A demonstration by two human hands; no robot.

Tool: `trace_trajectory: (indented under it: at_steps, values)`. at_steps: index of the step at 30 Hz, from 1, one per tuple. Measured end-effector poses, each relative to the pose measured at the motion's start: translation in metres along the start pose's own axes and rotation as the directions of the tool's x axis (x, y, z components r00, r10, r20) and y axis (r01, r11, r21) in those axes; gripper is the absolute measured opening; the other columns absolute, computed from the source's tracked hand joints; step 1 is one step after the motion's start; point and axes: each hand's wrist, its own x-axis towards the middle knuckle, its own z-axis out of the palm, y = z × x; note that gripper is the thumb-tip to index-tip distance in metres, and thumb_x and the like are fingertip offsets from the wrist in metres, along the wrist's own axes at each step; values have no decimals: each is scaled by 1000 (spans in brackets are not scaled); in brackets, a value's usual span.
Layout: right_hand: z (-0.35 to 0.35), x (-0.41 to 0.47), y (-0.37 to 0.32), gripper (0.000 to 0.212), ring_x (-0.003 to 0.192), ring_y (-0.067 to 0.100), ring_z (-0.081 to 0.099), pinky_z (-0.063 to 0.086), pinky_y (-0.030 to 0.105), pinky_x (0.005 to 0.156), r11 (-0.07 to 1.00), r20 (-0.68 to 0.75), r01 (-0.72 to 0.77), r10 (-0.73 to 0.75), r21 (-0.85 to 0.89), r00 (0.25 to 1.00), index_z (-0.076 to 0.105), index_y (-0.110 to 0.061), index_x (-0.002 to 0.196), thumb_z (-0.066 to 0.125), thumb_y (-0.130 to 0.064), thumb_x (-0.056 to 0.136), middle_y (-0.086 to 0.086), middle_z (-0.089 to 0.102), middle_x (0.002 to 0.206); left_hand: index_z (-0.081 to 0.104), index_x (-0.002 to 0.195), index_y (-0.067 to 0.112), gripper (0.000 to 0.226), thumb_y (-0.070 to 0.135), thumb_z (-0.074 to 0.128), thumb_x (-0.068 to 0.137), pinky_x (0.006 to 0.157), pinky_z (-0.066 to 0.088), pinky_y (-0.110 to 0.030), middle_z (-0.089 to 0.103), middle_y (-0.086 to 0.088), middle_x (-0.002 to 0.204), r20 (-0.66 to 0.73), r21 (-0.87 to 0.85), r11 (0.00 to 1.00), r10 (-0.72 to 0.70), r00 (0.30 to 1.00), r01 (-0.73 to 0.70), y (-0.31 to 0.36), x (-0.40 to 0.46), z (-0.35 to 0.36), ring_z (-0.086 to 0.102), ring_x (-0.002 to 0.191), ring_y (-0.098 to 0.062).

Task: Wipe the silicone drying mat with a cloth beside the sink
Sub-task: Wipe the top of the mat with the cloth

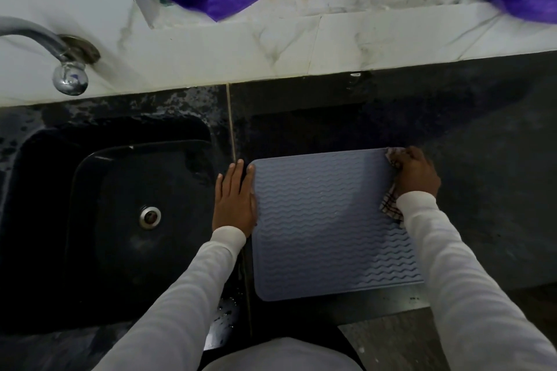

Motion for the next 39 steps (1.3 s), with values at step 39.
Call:
trace_trajectory:
  at_steps: [39]
  values:
    - [46,-102,-70,66,116,36,46,51,50,75,854,152,426,-398,-298,905,22,-39,149,46,-9,95,2,21,156,19,155,20,55,30,19,101,123,6,-46,16,-8,163,-10,27,1000,-1,1000,1,2,-1,2,8,151,-23]
